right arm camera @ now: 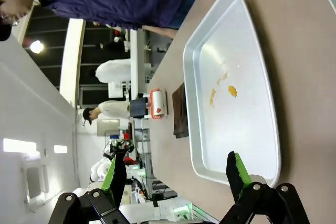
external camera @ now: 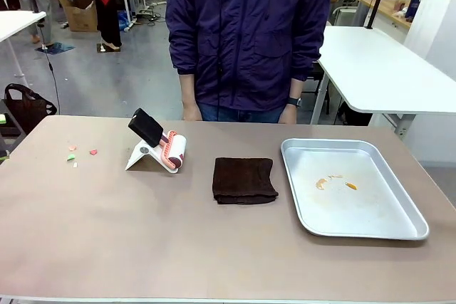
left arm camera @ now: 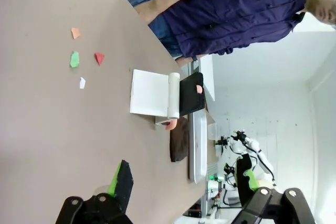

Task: Clean the surface of the table.
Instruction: Hold the Lint Roller with your left hand and the towel with your right hand.

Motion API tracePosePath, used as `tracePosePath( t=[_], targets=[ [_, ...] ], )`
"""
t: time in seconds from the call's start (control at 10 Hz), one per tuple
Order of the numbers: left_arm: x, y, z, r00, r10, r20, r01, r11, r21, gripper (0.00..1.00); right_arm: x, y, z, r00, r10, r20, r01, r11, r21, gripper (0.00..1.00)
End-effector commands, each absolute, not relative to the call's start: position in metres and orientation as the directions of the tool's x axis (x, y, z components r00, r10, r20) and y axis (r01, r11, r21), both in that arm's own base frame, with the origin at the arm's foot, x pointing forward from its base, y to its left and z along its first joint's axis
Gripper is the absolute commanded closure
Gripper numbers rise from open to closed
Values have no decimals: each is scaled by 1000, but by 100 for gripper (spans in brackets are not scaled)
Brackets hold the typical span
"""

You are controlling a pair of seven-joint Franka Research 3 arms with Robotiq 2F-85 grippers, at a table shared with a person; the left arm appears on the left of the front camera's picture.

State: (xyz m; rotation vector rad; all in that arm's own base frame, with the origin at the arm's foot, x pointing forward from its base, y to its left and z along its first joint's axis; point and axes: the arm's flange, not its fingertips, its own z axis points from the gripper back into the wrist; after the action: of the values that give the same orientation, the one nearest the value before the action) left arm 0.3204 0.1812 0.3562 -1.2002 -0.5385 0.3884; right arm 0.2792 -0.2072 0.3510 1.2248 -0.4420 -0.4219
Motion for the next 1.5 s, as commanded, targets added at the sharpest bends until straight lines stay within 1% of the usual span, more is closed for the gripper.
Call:
tracePosePath(
  t=[0.0, 0.3, 0.4, 0.5, 0.7, 0.8, 0.9, 1.1, 1.2, 1.3, 1.4],
  targets=[
    [301, 196, 350, 821, 544, 174, 13, 287, -958, 0, 280, -202, 361, 856, -507, 103, 57, 289, 956, 0],
    [301, 196, 350, 821, 544, 174, 13, 287, -958, 0, 280, -202, 361, 856, -507, 103, 57, 289, 956, 0],
    [304, 196, 351, 811, 562, 160, -7, 283, -959, 0, 283, -199, 355, 856, -506, 101, 62, 295, 953, 0],
    [312, 191, 363, 821, 545, 170, -13, 315, -949, 0, 286, -188, 367, 847, -513, 139, 65, 360, 931, 0],
    [337, 201, 396, 835, 492, 246, 0, 447, -894, 0, 300, -152, 407, 842, -485, 237, 41, 495, 868, 0],
    [352, 199, 413, 840, 464, 281, 2, 515, -857, 0, 308, -127, 426, 823, -500, 269, 102, 597, 796, 0],
    [365, 196, 429, 849, 421, 319, 32, 563, -826, 0, 316, -99, 446, 828, -452, 332, 65, 664, 745, 0],
    [386, 180, 457, 870, 309, 383, 94, 659, -746, 0, 331, -40, 484, 827, -327, 458, -79, 739, 669, 0],
    [393, 170, 470, 874, 251, 417, 130, 705, -697, 0, 338, -11, 497, 831, -258, 493, -135, 766, 628, 0],
    [401, 153, 483, 884, 161, 439, 188, 737, -649, 0, 344, 16, 506, 845, -197, 497, -177, 774, 607, 0],
    [408, 137, 488, 889, 110, 444, 204, 773, -600, 0, 353, 48, 513, 859, -149, 489, -197, 786, 586, 0]
  ],
)
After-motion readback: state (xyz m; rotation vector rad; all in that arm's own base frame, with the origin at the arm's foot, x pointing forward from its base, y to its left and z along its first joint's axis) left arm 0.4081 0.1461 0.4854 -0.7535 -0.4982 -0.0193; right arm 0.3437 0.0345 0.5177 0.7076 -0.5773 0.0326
